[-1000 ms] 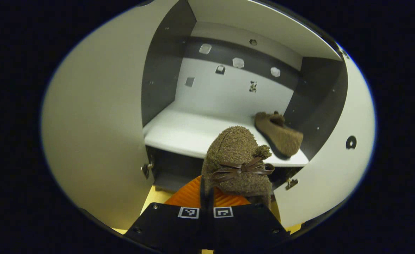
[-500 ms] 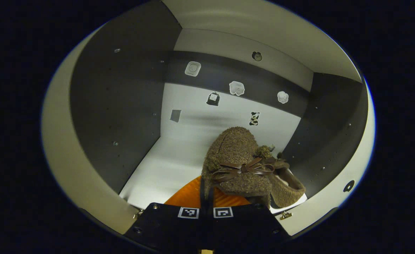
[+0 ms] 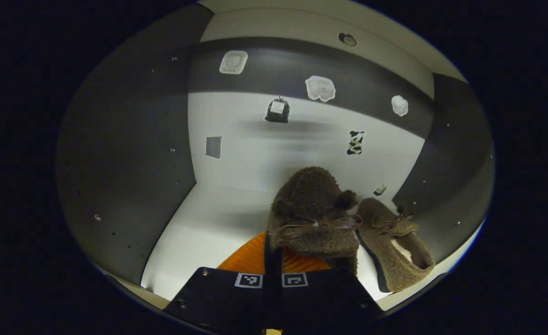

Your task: Grab one shoe with the right hand and put it into the shoe cabinet, grab the other shoe with the left hand and put it into the shoe cabinet; then close the right door with the right hand and the left door with the left hand.

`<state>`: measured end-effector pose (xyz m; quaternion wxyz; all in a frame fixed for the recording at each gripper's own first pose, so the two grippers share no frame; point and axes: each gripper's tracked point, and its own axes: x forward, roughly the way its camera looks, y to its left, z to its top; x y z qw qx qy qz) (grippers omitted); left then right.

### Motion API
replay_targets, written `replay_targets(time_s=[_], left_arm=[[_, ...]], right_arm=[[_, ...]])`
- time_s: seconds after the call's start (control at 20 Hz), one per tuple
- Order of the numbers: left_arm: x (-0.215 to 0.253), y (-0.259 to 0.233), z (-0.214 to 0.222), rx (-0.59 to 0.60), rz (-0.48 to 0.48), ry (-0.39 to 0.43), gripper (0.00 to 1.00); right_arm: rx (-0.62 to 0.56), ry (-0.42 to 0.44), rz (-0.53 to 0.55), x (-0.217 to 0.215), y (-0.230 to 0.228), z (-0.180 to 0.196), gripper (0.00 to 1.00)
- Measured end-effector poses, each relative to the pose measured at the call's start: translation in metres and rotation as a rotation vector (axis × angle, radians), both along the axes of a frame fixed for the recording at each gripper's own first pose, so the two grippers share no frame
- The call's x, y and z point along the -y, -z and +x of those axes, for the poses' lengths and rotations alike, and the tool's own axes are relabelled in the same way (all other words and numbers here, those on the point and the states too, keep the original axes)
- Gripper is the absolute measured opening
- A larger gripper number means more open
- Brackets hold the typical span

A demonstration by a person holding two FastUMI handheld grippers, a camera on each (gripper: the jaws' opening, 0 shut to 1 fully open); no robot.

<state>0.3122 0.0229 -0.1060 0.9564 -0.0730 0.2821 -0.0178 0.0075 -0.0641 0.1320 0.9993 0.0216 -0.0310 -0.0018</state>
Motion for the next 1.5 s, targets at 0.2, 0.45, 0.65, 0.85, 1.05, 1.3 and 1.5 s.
replay_targets(time_s=[0.2, 0.45, 0.65, 0.85, 1.05, 1.3, 1.5], left_arm=[[-0.006, 0.009, 0.005, -0.018, 0.038, -0.022, 0.01], [0.003, 0.012, 0.001, -0.034, 0.028, 0.008, 0.21], [-0.004, -0.007, -0.014, 0.011, 0.054, 0.0, 0.51], [-0.007, -0.039, -0.043, 0.089, 0.09, -0.002, 0.82], [0.0, -0.081, -0.087, 0.191, 0.087, 0.01, 0.89], [0.011, -0.127, -0.157, 0.294, 0.089, 0.05, 0.92], [0.022, -0.169, -0.216, 0.389, 0.095, 0.086, 0.92]], right_arm=[[-0.002, 0.001, 0.003, 0.004, -0.003, -0.006, 0.64], [-0.002, -0.031, 0.013, 0.007, -0.005, -0.016, 0.64], [0.015, -0.064, 0.034, 0.016, -0.014, -0.03, 0.61], [0.023, -0.078, 0.045, 0.035, -0.02, -0.046, 0.64], [0.002, -0.083, 0.038, 0.064, -0.013, -0.052, 0.64], [-0.061, -0.055, -0.02, 0.113, 0.018, -0.037, 0.65], [-0.124, -0.059, -0.031, 0.135, 0.05, -0.017, 0.66]])
